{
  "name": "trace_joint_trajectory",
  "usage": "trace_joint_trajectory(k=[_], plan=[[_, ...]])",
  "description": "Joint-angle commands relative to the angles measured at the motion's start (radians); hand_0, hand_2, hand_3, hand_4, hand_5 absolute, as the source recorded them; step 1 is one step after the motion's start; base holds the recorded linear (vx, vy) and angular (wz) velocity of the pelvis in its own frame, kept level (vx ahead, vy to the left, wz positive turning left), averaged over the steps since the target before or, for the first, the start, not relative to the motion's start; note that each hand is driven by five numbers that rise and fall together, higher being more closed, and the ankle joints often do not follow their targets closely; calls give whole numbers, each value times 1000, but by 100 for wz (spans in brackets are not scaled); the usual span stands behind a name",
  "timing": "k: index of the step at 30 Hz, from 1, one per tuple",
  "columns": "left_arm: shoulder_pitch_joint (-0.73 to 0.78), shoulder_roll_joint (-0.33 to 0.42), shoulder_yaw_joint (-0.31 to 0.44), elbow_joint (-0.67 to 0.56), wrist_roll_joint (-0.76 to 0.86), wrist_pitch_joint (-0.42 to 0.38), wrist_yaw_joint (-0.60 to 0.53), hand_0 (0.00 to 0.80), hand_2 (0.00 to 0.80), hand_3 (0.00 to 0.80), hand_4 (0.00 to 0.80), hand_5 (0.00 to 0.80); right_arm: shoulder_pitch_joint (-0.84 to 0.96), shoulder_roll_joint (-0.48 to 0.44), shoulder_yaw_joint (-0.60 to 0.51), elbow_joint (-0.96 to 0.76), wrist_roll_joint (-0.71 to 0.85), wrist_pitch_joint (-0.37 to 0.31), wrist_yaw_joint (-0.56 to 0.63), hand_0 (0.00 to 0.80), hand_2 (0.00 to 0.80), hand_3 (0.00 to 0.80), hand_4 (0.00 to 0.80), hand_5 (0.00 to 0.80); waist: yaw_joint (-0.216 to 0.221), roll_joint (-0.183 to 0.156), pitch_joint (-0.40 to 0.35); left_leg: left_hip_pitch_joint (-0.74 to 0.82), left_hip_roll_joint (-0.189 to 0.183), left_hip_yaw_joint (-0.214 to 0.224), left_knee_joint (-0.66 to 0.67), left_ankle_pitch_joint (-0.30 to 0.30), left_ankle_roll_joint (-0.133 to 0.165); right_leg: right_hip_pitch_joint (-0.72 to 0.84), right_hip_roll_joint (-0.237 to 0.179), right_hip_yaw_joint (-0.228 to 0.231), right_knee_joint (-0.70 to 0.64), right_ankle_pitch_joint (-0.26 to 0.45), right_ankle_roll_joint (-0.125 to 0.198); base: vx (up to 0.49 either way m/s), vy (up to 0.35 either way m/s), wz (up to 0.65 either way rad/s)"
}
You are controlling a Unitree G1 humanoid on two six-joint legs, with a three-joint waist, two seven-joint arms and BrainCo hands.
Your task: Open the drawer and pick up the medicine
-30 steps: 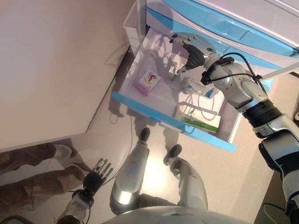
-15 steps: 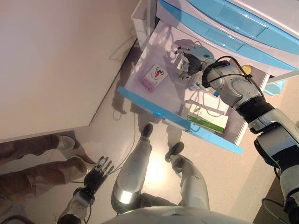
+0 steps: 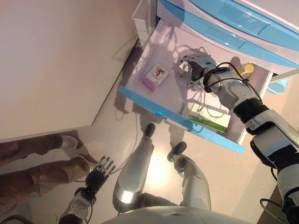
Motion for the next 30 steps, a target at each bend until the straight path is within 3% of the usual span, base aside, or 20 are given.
trace_joint_trajectory(k=[1, 10, 11, 15, 25, 26, 27, 30], plan=[[50, 12, -55, 5, -17, -15, -18, 0, 0, 0, 0, 0, -48, 2, 44, 31, -8, -18, -30, 0, 0, 0, 0, 0, 16, 34, -37, 5, -13, 37, -62, -47, 28, -16, 6, 33, 137, -81, 20, 0, 0, 0], [38, 7, -61, 15, -30, -15, -16, 0, 0, 0, 0, 0, -53, 19, 39, 75, 12, -40, -34, 0, 0, 0, 0, 0, 19, 40, -37, 5, -15, 37, -72, -39, 28, -18, 2, 26, 139, -75, 20, 7, 4, 0], [44, 7, -61, 16, -31, -14, -17, 0, 0, 0, 0, 0, -48, 25, 41, 77, 9, -44, -32, 0, 0, 0, 0, 0, 20, 37, -37, 19, -18, 36, -65, -66, 25, -11, -3, 38, 153, -97, 30, 64, 3, 3], [43, 5, -61, 28, -38, -14, -24, 0, 0, 0, 0, 0, -52, 36, 43, 89, -4, -56, -34, 0, 0, 0, 0, 0, 24, 39, -37, 8, -17, 37, -53, -69, 26, -22, -7, 33, 164, -101, 28, 12, 13, 3], [40, 6, -69, 44, -41, -21, -31, 0, 0, 0, 0, 0, -88, 38, 87, 139, -101, -113, -144, 0, 0, 0, 0, 0, 41, 43, -37, -12, -20, 29, -39, -68, 28, -38, -15, 18, 179, -98, 28, 0, 0, 0], [41, 6, -69, 43, -38, -20, -31, 0, 0, 0, 0, 0, -90, 37, 87, 141, -114, -121, -151, 333, 333, 333, 333, 333, 42, 44, -37, -13, -20, 29, -38, -68, 28, -39, -16, 16, 181, -99, 27, 4, 7, 3], [43, 6, -69, 44, -36, -20, -32, 0, 0, 0, 0, 0, -92, 36, 91, 139, -139, -125, -161, 800, 800, 800, 800, 800, 43, 45, -37, -14, -20, 29, -36, -69, 29, -41, -18, 14, 185, -100, 28, 10, 7, 5], [46, 5, -68, 41, -39, -25, -33, 0, 0, 0, 0, 0, -105, 30, 118, 143, -170, -144, -194, 800, 800, 800, 800, 800, 49, 48, -37, -24, -20, 28, -31, -69, 29, -47, -21, 8, 190, -103, 27, 8, -4, 8]])
